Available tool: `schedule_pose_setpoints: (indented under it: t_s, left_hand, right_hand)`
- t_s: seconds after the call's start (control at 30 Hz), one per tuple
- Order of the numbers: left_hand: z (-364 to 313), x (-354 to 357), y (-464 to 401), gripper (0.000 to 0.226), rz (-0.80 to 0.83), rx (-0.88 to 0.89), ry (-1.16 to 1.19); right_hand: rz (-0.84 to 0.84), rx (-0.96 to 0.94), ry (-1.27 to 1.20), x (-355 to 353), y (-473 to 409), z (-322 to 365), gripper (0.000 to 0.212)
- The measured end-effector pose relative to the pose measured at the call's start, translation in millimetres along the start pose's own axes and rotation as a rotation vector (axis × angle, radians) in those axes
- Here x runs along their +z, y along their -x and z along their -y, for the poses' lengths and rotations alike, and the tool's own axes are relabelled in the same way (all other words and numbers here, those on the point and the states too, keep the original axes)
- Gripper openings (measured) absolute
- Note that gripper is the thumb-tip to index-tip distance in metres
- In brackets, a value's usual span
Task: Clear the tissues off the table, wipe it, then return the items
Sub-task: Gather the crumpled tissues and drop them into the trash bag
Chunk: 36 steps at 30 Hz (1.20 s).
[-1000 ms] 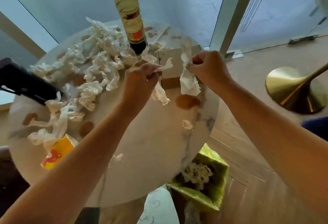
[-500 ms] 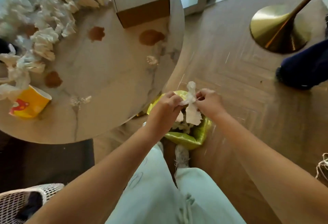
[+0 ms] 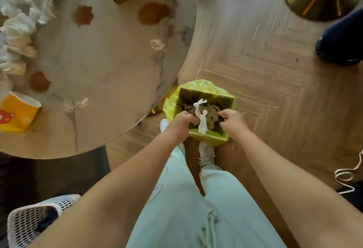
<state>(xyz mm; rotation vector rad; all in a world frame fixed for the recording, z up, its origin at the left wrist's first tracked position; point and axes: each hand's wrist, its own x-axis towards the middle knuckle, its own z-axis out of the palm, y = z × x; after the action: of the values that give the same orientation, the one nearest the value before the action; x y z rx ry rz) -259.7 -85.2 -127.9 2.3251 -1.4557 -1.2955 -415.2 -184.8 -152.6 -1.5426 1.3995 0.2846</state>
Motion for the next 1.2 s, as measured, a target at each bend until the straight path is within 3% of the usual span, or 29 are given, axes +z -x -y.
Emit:
schedule_pose_setpoints:
  t_s: [0.13, 0.33, 0.57, 0.73, 0.93, 1.03, 1.2]
  left_hand:
    - [-1.3, -9.0, 4.8, 0.039, -0.07, 0.052, 0.006]
    - [-25.1, -50.3, 15.1, 0.029, -0.39, 0.305, 0.067]
    - [-30.7, -136.7, 26.2, 0.026, -0.756, 0.345, 0.153]
    - [-3.7, -222.5, 20.1, 0.022, -0.928, 0.353, 0.095]
    - [43.3, -321.2, -19.9, 0.025, -0.973, 0.288, 0.079]
    - [62.9, -359.2, -44.1, 0.028, -0.893, 0.196, 0.095]
    - [97.2, -406.5, -99.2, 0.057, -0.738, 0.022, -0.075]
  right_hand:
    - [-0.047, -0.046, -0.037, -6.3, 8.0, 7.3, 0.044]
    - [-0.213, -0.269, -0.104, -36.6, 19.0, 56.5, 0.026]
    - [-0.377, -0.647, -0.03, -70.0, 26.6, 162.4, 0.02]
    - [-0.44, -0.799, -0.008, -84.3, 20.7, 259.5, 0.02]
    - [-0.537, -0.9, 0.04, -98.1, -13.6, 375.1, 0.018]
    - [-0.536, -0.898, 0.104, -101.5, -45.7, 429.4, 0.02]
    - [-0.449, -0.798, 0.297, -96.9, -95.2, 494.8, 0.027]
